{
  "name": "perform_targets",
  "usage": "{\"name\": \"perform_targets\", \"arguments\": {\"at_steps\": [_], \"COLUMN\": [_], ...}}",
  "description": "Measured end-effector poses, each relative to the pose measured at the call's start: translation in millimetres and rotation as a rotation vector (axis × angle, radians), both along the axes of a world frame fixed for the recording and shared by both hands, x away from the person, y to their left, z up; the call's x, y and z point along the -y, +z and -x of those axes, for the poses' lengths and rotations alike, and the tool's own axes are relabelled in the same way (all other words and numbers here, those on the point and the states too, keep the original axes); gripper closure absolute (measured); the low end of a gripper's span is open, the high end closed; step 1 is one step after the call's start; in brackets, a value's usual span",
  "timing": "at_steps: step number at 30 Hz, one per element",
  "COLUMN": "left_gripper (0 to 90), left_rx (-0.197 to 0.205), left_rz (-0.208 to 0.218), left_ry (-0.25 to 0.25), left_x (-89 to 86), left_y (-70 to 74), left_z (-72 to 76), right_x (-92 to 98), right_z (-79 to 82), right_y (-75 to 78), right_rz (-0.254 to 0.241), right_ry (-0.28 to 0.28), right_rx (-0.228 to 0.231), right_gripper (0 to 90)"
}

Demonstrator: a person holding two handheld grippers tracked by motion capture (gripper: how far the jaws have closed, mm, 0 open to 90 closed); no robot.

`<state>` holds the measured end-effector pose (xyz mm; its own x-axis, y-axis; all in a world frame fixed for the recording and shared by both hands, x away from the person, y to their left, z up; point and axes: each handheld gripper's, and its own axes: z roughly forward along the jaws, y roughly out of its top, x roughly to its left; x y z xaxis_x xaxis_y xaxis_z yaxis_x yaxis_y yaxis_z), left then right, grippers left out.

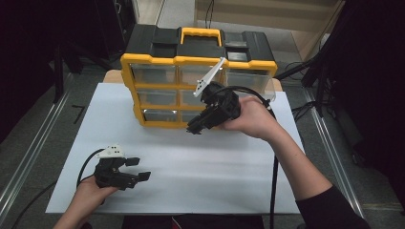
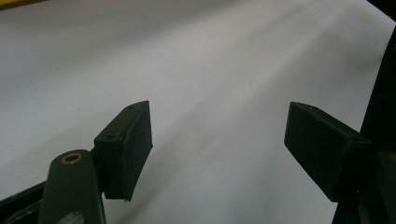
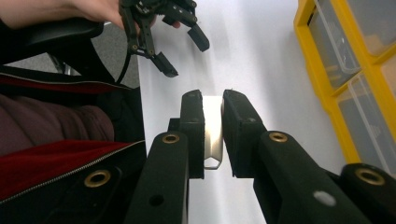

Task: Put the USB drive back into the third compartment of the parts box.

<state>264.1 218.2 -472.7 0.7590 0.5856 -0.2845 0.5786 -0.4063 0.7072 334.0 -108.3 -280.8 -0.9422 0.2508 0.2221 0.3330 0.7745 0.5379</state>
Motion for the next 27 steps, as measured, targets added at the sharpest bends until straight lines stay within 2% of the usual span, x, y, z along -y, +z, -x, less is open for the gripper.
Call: {"name": "perform_targets", "arguments": {"at_steps": [9, 12, 13, 15, 20, 27], "left_gripper": [24.9, 24.9, 24.9, 24.9, 24.9, 24.9], "left_rx": [-0.002, -0.001, 0.000, -0.002, -0.001, -0.001], "left_rz": [0.007, 0.007, 0.009, 0.010, 0.009, 0.010], "left_ry": [0.001, 0.002, 0.003, 0.003, 0.003, 0.003], "left_x": [-0.8, -0.8, -0.8, -0.9, -0.7, -0.9], "left_y": [0.8, 0.7, 0.5, 0.5, 0.7, 0.5], "left_z": [-0.3, -0.1, 0.0, -0.3, 0.0, -0.2], "right_x": [7.1, 10.0, 11.5, 15.1, 21.5, 37.6], "right_z": [-2.3, -3.4, -2.9, -4.4, -6.6, -13.0], "right_y": [21.0, 28.2, 31.3, 35.8, 44.7, 66.8], "right_rz": [-0.010, -0.010, -0.011, -0.028, 0.003, -0.012], "right_ry": [0.004, 0.008, 0.004, 0.012, 0.028, 0.004], "right_rx": [0.013, 0.025, 0.044, 0.035, 0.056, 0.079], "right_gripper": [76.6, 76.6, 76.6, 76.6, 76.6, 76.6]}}
